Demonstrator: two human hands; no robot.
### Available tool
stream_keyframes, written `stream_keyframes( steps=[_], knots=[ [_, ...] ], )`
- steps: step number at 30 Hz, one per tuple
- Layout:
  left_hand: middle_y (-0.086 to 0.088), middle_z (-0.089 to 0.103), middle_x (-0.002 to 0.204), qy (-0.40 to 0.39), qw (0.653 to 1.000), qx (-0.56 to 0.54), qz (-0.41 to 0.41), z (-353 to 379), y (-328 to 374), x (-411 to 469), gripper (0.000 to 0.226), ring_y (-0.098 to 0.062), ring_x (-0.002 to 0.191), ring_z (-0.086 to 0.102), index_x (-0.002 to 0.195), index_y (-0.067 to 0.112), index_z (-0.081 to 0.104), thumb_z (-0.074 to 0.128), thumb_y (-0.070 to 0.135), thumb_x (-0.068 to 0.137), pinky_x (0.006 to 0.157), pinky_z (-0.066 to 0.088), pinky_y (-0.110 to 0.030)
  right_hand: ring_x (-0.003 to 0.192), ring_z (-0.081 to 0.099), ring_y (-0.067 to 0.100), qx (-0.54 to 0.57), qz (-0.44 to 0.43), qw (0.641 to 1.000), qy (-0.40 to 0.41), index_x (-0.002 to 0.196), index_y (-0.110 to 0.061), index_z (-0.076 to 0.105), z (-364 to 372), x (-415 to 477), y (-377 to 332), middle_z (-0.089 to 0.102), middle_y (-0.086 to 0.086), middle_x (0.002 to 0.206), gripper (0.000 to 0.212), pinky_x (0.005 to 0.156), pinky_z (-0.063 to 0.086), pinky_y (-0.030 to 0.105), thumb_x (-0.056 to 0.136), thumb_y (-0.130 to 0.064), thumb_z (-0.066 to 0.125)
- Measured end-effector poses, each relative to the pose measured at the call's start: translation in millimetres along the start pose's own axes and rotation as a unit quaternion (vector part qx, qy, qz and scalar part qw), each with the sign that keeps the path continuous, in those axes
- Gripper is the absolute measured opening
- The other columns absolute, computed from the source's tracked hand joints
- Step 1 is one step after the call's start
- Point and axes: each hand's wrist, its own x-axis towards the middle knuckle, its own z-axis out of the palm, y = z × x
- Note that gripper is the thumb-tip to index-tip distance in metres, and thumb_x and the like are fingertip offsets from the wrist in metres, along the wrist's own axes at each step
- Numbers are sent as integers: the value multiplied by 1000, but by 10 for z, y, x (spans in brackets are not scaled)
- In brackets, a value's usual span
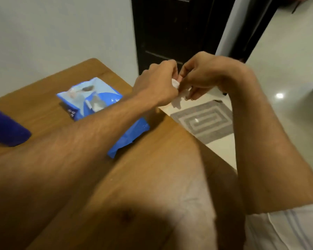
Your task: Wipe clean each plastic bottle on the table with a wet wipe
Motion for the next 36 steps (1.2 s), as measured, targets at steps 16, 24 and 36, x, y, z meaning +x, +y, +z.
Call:
stream_keyframes(
  steps=[16, 24, 36],
  knots=[
    [-16, 62, 111, -311, 941, 53, -122, 1218, 332, 741, 23, -28, 92, 61, 111, 7, 60, 54, 15, 91, 84, 54, -40, 58, 68, 27, 89, 206, 969, 106, 81, -2, 66, 232, 720, 1388, 68, 17, 73, 15, 57, 59, 42, 69, 5, 62],
    [-17, 60, 124, -464, 868, 113, -139, 1501, 381, 811, 32, -31, 103, 67, 124, 0, 56, 49, 17, 98, 64, 51, -32, 54, 65, 28, 101, 233, 966, 48, 84, 5, 66, 476, 724, 1724, 67, 20, 74, 17, 59, 59, 44, 70, 7, 55],
    [-9, 62, 114, -320, 936, 63, -131, 1323, 176, 804, 35, -26, 101, 62, 125, 11, 59, 59, 23, 92, 90, 54, -43, 53, 58, 18, 73, 192, 979, 14, 66, -6, 66, 560, 744, 1643, 63, 6, 59, 13, 48, 48, 24, 75, 3, 64]
  ],
)
